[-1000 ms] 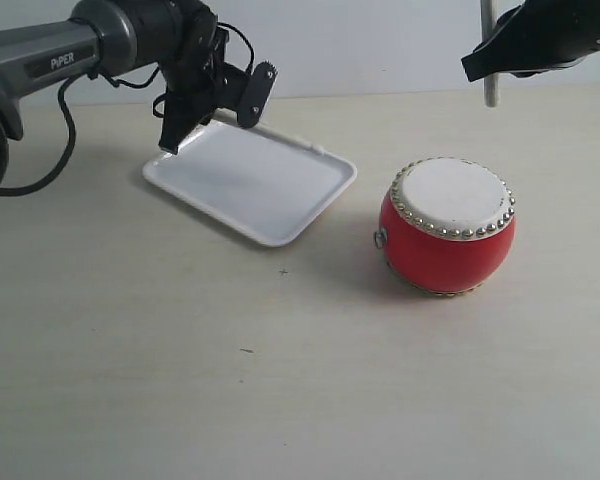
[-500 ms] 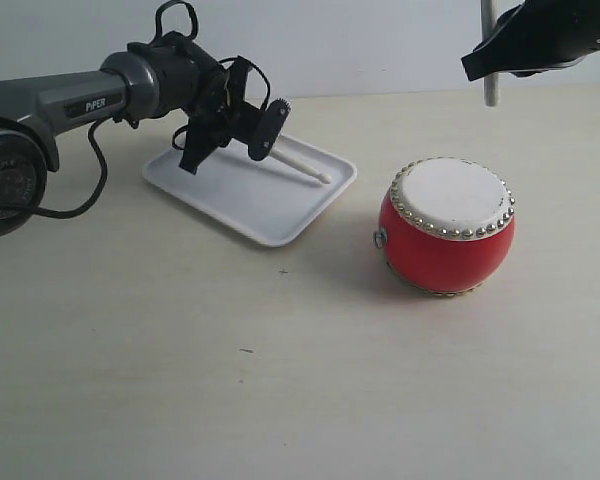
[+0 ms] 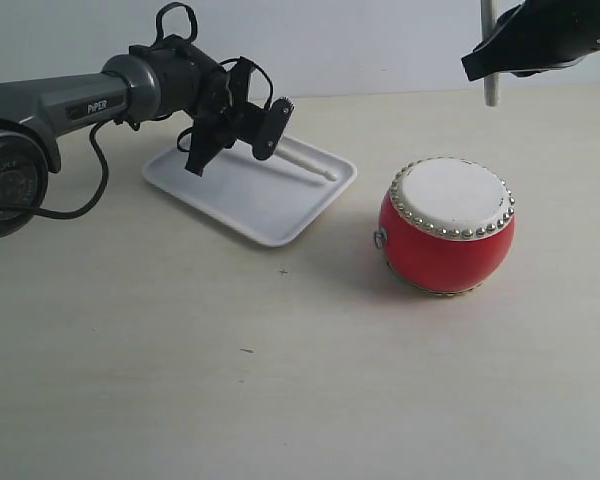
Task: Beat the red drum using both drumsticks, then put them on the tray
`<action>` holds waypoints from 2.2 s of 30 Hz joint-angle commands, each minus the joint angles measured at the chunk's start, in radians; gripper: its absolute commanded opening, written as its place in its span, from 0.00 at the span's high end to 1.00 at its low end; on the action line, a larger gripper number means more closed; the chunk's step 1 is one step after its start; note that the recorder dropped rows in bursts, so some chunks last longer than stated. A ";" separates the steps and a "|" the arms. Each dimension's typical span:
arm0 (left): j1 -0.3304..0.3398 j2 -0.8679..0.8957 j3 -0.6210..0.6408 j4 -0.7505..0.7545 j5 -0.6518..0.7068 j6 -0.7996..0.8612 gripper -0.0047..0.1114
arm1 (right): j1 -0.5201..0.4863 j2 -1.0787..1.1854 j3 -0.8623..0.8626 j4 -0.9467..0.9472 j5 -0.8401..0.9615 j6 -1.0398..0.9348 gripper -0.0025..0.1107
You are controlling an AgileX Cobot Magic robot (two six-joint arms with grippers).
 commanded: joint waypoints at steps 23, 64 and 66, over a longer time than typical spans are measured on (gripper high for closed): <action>0.037 -0.204 -0.005 0.018 0.489 -0.582 0.96 | -0.006 0.001 -0.006 0.027 -0.015 -0.006 0.98; 0.309 -0.320 0.389 -1.952 0.657 0.021 0.96 | -0.006 0.280 -0.119 0.741 0.537 -0.612 0.98; 0.290 -0.320 0.389 -1.952 0.657 0.039 0.95 | -0.006 0.323 -0.149 0.755 0.566 -0.620 0.98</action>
